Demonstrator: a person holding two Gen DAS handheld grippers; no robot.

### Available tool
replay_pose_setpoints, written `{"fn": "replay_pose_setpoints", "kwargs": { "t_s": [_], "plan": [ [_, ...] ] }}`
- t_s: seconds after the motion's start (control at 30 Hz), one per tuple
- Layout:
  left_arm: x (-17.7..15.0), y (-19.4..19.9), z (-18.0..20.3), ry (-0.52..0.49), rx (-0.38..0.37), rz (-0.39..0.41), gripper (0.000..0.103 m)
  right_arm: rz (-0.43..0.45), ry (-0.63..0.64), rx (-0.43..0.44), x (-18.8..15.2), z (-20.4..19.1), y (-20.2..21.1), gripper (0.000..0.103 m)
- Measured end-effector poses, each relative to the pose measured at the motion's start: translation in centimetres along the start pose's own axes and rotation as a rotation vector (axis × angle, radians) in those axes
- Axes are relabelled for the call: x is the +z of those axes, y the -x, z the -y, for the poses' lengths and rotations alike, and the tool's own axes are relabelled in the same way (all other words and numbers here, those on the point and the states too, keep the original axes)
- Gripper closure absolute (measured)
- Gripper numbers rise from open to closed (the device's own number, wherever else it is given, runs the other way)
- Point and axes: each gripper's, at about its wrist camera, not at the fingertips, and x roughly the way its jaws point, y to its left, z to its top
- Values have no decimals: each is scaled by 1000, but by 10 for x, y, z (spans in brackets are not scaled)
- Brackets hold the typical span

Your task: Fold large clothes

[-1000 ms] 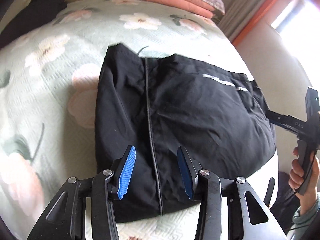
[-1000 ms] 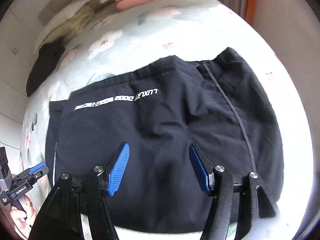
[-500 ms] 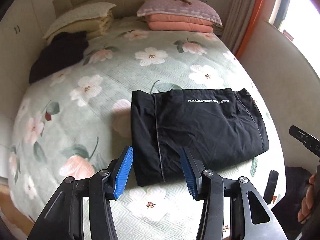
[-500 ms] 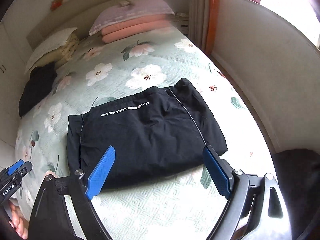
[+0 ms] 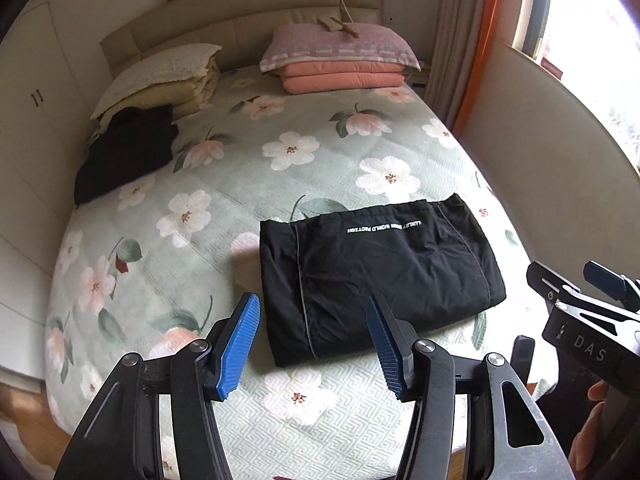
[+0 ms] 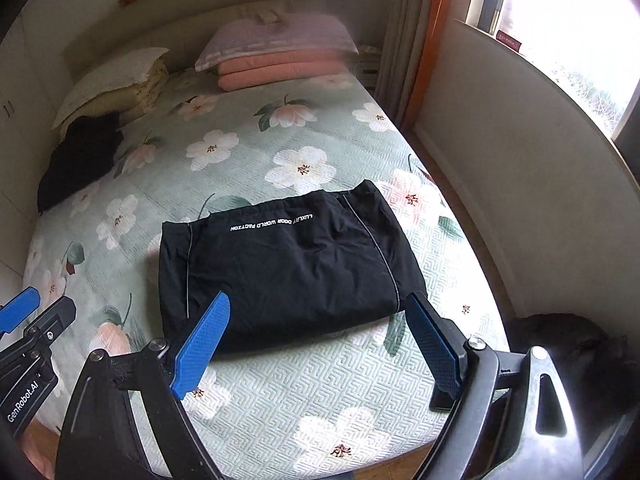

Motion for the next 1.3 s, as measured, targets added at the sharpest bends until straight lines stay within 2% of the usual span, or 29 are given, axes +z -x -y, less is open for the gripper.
{"fn": "replay_pose_setpoints", "kwargs": {
  "t_s": [0.23,0.4,0.7,1.07,1.17,1.3],
  "plan": [
    [13,11,-17,13,-13,50,45,25,8,-22,17,-9,17,12],
    [16,2,-18,-9,8,35,45,11,11,-22,20,-8,11,12],
    [14,6,3,-19,45,27,45,-5,37,4,20,5,1,12],
    [10,18,45,56,49,-12,45,-10,121,60,37,34,-1,12],
    [11,18,51,72,20,-17,45,-13,139,73,40,40,-3,12],
    [13,17,59,78,57,-20,45,-21,154,82,40,46,-7,12]
  ]
}}
